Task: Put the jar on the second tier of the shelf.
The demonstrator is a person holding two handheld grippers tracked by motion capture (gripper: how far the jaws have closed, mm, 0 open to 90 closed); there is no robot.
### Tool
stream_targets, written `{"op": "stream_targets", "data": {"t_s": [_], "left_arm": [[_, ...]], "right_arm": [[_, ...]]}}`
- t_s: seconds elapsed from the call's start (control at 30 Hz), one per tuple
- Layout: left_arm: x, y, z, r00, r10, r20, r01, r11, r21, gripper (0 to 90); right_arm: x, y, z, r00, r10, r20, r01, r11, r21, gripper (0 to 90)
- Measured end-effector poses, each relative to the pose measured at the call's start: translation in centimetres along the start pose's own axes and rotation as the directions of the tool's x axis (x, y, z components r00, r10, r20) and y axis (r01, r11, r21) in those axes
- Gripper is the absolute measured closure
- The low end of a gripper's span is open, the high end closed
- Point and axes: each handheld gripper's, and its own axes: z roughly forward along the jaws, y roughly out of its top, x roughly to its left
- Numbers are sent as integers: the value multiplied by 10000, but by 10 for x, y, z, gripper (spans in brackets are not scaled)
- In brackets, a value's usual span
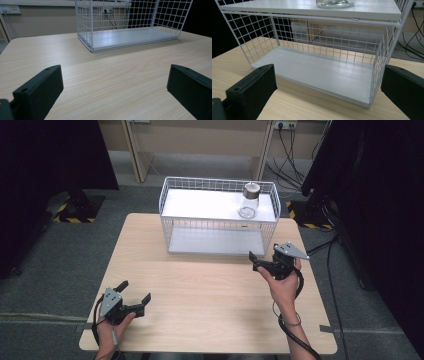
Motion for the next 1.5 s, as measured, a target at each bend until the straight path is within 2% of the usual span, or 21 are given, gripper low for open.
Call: {"op": "stream_targets", "data": {"t_s": [1.03,1.5], "left_arm": [[0,0,0,10000,-36,-22,36,10000,16,2],[0,0,0,10000,-65,-20,65,10000,22,2]], "right_arm": [[-2,-33,-17,10000,-10,99,7,9994,346,4],[-9,-53,-26,9994,57,351,-75,9987,507,4]]}}
